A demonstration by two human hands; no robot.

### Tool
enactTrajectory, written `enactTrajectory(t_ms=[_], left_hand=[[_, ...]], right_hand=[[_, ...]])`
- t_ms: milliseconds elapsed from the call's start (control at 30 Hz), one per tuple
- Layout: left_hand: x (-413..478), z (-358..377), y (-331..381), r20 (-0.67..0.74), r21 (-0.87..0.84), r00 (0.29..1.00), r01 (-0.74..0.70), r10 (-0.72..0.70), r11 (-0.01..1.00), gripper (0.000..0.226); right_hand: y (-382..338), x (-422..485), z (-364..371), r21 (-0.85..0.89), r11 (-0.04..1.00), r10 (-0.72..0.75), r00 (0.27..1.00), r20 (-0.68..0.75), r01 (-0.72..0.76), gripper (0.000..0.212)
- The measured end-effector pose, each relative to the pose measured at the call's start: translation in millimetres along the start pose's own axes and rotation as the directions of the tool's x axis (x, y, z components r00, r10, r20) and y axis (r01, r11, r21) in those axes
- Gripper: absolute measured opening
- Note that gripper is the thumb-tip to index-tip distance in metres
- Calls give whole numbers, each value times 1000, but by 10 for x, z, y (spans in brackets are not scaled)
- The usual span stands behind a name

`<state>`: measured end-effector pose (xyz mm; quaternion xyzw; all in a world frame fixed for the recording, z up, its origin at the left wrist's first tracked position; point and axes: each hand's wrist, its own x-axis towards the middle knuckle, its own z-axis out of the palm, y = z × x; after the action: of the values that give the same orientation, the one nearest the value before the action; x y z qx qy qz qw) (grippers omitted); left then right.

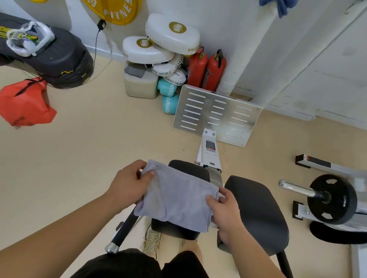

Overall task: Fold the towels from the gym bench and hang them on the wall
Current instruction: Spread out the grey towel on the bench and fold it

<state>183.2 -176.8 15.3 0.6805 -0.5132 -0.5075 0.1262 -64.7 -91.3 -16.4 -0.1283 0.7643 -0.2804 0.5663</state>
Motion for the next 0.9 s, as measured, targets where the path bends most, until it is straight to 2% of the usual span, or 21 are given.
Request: enactTrajectory(t_ms=[67,133,167,267,433,500,600,633,700,767,800,833,867,900], left_hand=[[-27,58,91,-9,22,999,-45,45,999,7],[-78,197,168,-6,101,994,-111,112,989,6],[-111,291,194,15,146,989,-149,149,978,7],[-216,595,250,103,162,970,-233,218,959,12],[-244,777,291,128,93,976,-186,174,978,18],[-247,739,339,213,20,965,-161,153,987,30],[-297,654,411,374,-120,903,-177,210,977,35],[-314,636,407,402,-178,896,-125,188,976,43],[-313,619,358,362,-269,928,11,91,963,54],[-242,576,290,124,-218,992,4,24,976,44],[-213,536,255,13,-184,1000,0,2,983,41],[-181,486,213,-26,-180,999,17,-22,984,40],[-146,441,165,25,-212,997,71,-67,975,44],[-109,398,115,151,-286,982,157,-117,945,48]], right_hand=[[-26,27,102,210,974,73,996,41,-80,32],[-80,-4,187,408,885,174,973,153,-223,23],[-104,-32,220,453,849,198,958,206,-272,23],[-149,-132,313,432,866,138,952,275,-250,24],[-210,-256,327,407,905,24,970,244,-125,27],[-234,-250,299,374,923,-3,971,238,-89,31],[-236,-212,312,246,969,-78,978,191,29,30],[-233,-200,316,214,975,-90,982,168,53,30],[-225,-178,309,199,978,-98,981,167,63,28],[-261,-195,290,240,969,-104,970,218,50,27],[-287,-206,272,274,961,-100,964,244,31,28],[-311,-210,244,322,947,-86,959,271,-6,31],[-326,-208,201,380,924,-72,949,308,-53,33],[-336,-204,147,431,896,-62,934,353,-104,36]])
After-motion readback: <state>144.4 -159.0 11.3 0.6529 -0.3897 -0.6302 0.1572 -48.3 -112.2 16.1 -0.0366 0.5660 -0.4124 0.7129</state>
